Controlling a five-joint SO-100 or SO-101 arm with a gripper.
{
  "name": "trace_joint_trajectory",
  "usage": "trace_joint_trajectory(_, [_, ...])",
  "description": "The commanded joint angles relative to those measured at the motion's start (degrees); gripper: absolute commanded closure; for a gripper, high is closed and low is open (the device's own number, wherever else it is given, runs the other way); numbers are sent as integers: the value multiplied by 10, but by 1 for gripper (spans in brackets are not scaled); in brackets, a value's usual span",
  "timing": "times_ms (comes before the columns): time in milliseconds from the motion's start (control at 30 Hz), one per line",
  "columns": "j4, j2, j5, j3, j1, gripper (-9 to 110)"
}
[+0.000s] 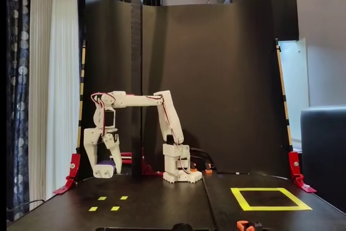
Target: Grasp a block and put it in the designated area.
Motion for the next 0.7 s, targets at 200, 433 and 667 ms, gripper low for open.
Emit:
trace_joint_trajectory(200, [-5, 36, 101, -14, -81, 87])
trace_joint_trajectory(433, [-25, 36, 210, 4, -169, 87])
trace_joint_trajectory(667, [-40, 41, 308, 30, -259, 87])
